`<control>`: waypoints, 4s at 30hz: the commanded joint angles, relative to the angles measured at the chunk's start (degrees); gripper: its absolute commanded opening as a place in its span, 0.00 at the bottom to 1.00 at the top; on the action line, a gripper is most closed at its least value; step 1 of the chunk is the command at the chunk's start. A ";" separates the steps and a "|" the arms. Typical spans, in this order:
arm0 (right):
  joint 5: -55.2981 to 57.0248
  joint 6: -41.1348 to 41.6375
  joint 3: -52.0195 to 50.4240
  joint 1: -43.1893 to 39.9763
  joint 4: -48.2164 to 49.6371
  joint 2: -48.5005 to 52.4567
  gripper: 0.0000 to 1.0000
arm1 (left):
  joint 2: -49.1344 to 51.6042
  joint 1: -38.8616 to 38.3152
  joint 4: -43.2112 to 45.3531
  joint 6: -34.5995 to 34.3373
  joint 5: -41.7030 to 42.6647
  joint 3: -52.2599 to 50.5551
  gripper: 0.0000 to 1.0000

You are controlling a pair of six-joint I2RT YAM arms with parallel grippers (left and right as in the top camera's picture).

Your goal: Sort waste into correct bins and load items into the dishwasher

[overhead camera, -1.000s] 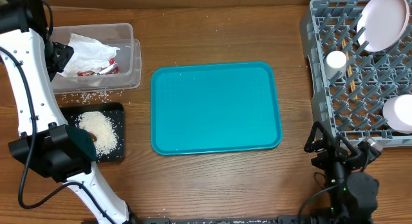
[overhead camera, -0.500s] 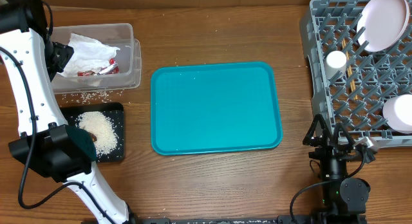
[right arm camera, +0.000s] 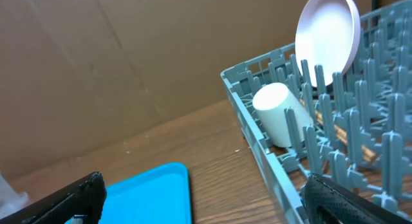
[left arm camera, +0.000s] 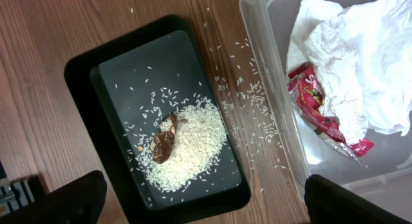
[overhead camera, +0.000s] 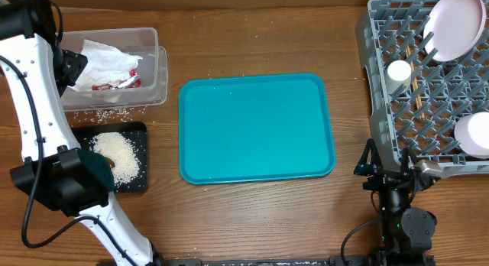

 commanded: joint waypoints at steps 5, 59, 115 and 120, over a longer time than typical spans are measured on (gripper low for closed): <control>-0.07 -3.80 -0.59 -0.26 0.22 -0.68 1.00 | -1.11 -0.42 -0.15 -0.76 -0.42 -0.02 1.00; -5.07 -17.92 -0.59 -0.15 -0.26 -0.68 1.00 | -0.94 -0.42 -0.15 -0.76 -0.42 -0.02 1.00; -5.07 -17.92 -0.59 -0.15 -0.26 -0.68 1.00 | -78.34 -18.69 53.31 22.97 4.52 -98.03 1.00; -5.07 -17.92 -0.59 -0.15 -0.26 -0.68 1.00 | -85.42 -18.78 63.17 33.33 10.03 -106.90 1.00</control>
